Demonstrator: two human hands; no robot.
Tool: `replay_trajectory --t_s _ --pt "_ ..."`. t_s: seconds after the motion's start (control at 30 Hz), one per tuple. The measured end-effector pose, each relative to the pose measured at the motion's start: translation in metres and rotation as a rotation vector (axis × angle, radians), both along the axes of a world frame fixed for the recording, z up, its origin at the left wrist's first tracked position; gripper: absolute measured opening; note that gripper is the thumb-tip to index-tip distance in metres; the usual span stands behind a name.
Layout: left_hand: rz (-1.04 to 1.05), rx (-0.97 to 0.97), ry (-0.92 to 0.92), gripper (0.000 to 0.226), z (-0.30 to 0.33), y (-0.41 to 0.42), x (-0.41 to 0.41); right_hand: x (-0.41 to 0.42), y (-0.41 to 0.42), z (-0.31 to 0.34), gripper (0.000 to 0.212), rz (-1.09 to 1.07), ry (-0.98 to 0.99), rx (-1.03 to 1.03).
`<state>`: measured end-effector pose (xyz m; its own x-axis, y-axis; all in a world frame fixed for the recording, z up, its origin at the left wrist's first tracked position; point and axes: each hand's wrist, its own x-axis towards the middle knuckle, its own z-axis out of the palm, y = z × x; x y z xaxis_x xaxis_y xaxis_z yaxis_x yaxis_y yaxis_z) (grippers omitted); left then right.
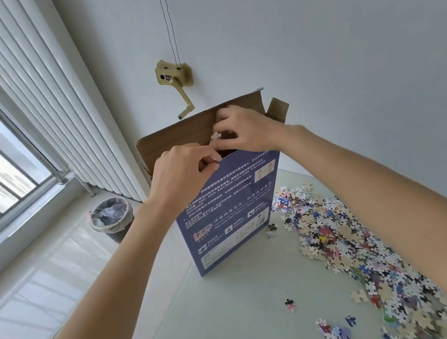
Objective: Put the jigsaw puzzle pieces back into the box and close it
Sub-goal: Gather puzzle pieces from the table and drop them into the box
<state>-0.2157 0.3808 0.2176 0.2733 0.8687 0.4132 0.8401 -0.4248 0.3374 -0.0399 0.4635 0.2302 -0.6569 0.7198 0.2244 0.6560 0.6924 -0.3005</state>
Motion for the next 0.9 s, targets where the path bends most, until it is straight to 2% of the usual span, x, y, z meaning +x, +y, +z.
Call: replay_trajectory --t_s 0.17,0.43,0.57,0.63,0.7,0.77,0.9 --pt "0.008 0.012 0.014 0.012 -0.001 0.0 0.0 0.008 -0.005 -0.014 0.01 -0.05 0.153 -0.002" --pt "0.002 0.044 0.075 0.015 0.0 -0.004 0.003 0.027 -0.033 -0.011 0.007 -0.209 0.451 0.017" --pt "-0.032 0.33 0.104 0.017 -0.003 -0.019 0.011 0.05 -0.08 -0.017 0.017 -0.321 0.489 0.164" --pt "-0.132 0.47 0.059 0.017 -0.012 -0.032 0.024 0.071 -0.112 -0.035 0.02 -0.409 0.444 0.236" --pt "-0.272 0.51 -0.005 0.016 -0.033 -0.045 0.044 0.095 -0.148 -0.065 0.02 -0.484 0.387 0.23" --pt "-0.378 0.445 -0.071 0.017 -0.06 -0.054 0.065 0.115 -0.179 -0.098 0.021 -0.555 0.303 0.16" --pt "-0.47 0.129 -0.13 0.018 -0.137 -0.068 0.109 0.16 -0.241 -0.165 0.023 -0.744 0.14 -0.12"
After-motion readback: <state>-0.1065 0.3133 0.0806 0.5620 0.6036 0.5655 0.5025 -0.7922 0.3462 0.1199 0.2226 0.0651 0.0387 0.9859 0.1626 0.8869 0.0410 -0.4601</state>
